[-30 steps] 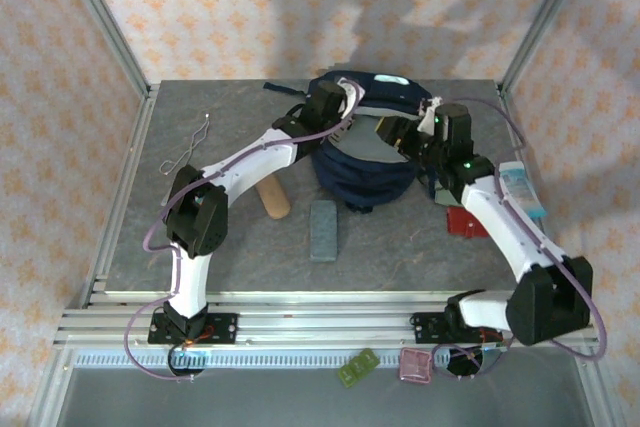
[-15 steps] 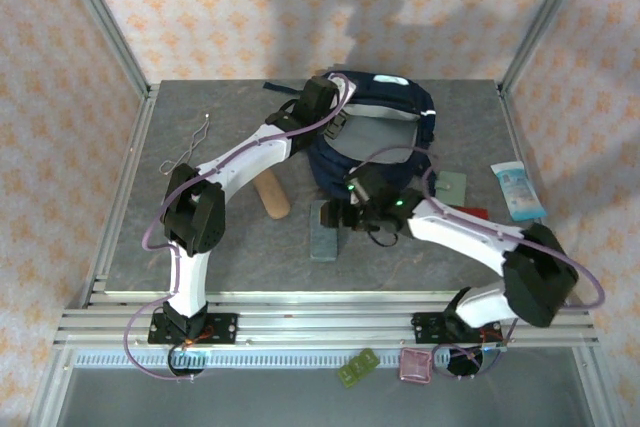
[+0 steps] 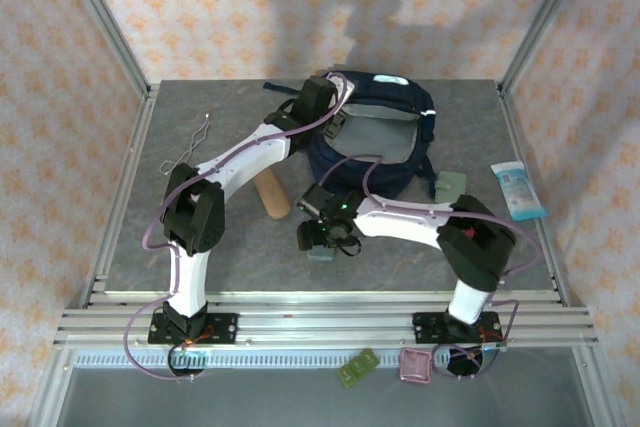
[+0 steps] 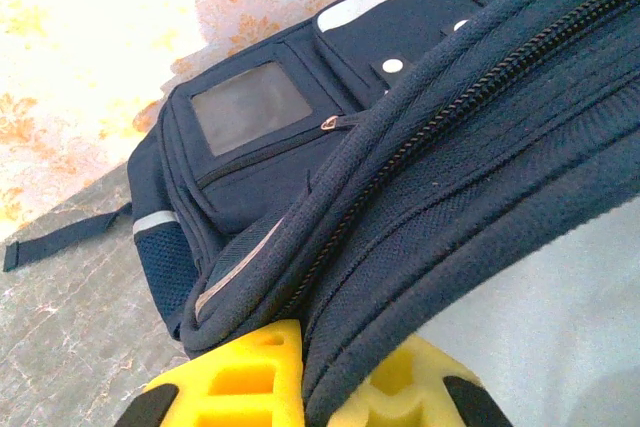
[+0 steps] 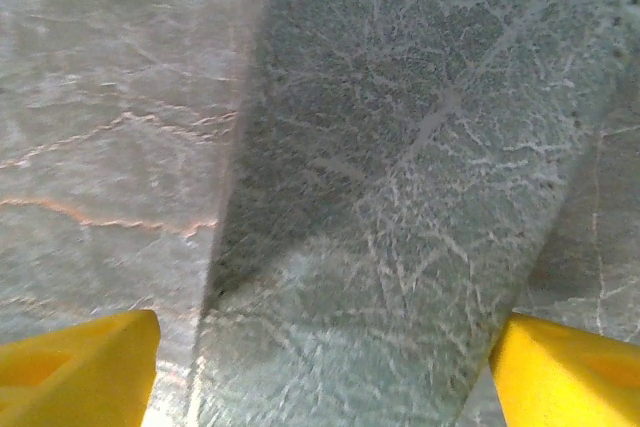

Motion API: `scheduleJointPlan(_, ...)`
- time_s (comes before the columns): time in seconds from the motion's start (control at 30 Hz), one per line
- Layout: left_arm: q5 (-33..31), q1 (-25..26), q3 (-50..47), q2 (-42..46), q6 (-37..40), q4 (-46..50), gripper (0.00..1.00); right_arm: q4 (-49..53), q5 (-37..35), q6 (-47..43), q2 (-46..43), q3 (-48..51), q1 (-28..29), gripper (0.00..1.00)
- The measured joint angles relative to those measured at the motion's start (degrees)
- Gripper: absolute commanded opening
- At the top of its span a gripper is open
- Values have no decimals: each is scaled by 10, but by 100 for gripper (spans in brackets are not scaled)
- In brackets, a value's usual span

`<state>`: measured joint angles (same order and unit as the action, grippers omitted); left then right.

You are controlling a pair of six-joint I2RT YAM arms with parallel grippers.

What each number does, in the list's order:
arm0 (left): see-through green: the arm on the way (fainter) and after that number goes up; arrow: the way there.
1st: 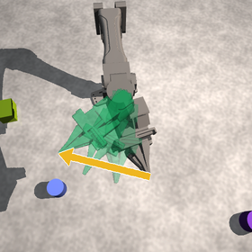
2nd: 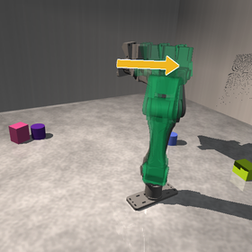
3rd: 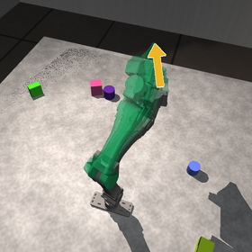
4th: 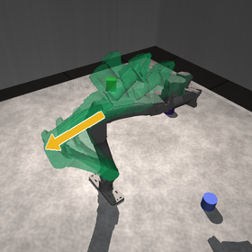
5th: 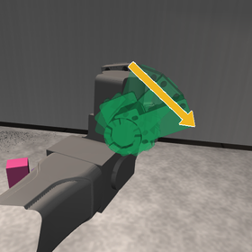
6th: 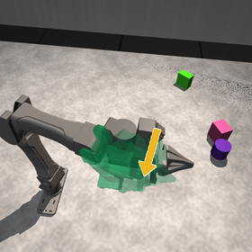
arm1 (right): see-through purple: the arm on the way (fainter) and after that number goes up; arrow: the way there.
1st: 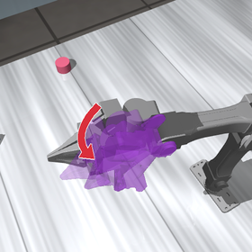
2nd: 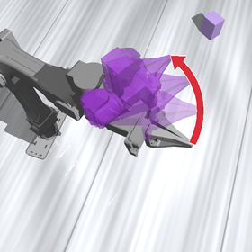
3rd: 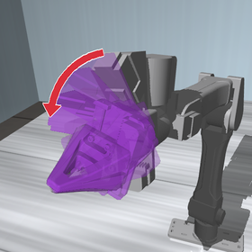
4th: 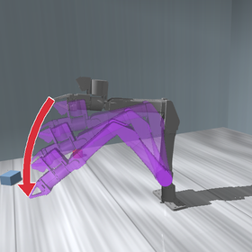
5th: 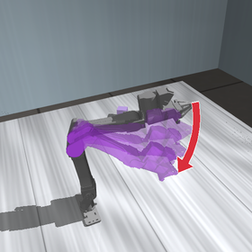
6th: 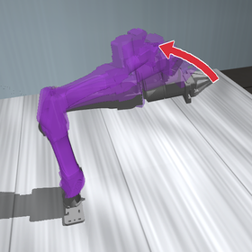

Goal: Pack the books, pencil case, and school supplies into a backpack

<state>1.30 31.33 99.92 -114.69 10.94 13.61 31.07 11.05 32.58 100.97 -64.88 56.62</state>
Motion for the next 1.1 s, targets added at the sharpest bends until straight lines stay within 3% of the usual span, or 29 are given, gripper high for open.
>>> scheduleJointPlan(0.13,2,0,0,0,-6,0,0,20,-28,5,43,-18,12,81)
scheduleJointPlan(0.33,4,0,0,0,-11,0,0,30,-47,10,44,-23,15,51)
scheduleJointPlan(0.4,4,0,0,0,-15,0,0,30,-50,2,35,-18,15,47)
scheduleJointPlan(0.5,11,-4,-3,1,-24,-1,0,28,-51,-19,-9,13,15,43)
scheduleJointPlan(0.67,19,-12,-35,25,-46,-15,0,39,-53,-57,-160,57,10,40)
scheduleJointPlan(0.77,23,-16,-52,48,-56,-18,0,41,-51,-68,-245,60,-25,39)
scheduleJointPlan(0.87,27,-19,-79,77,-70,-30,0,40,-44,-78,-296,59,-101,41)
scheduleJointPlan(0.97,30,-21,-106,101,-83,-41,0,41,-33,-88,-294,54,-175,41)
scheduleJointPlan(1.1,38,-21,-112,110,-97,-45,0,31,-1,-105,-233,31,-216,42)
